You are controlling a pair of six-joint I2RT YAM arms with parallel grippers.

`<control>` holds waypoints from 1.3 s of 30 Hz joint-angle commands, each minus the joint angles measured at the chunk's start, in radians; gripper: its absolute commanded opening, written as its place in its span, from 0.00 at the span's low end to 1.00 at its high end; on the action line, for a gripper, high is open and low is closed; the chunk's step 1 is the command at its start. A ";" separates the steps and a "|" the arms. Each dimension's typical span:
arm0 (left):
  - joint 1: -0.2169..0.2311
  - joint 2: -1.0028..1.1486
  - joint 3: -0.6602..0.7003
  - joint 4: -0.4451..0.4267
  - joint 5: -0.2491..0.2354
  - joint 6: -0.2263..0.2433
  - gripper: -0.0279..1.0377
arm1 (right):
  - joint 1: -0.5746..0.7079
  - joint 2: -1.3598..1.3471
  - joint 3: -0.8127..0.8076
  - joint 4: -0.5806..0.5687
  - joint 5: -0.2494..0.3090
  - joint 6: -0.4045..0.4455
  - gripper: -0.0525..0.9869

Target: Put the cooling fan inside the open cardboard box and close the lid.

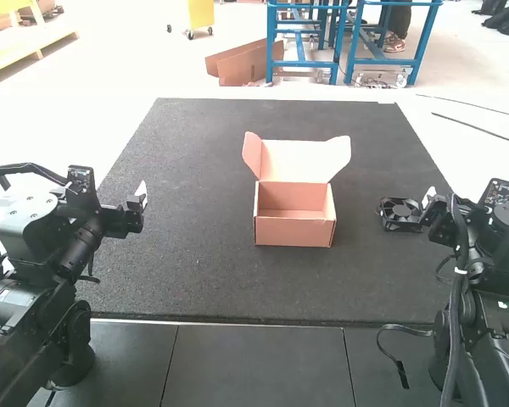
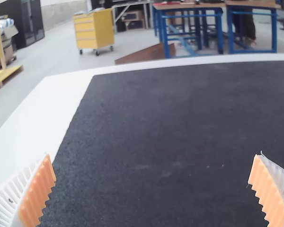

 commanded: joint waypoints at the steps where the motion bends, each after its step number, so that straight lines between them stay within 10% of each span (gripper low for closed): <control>1: 0.009 -0.012 -0.006 0.005 0.009 -0.003 0.94 | -0.007 -0.009 -0.004 0.002 0.014 0.009 0.93; 31: 0.007 -0.012 -0.006 0.022 0.009 -0.022 0.94 | -0.007 -0.009 -0.002 0.019 0.004 0.043 0.93; 39: 0.010 -0.014 -0.006 0.174 0.011 -0.019 0.94 | -0.007 -0.009 -0.001 0.210 0.011 0.043 0.93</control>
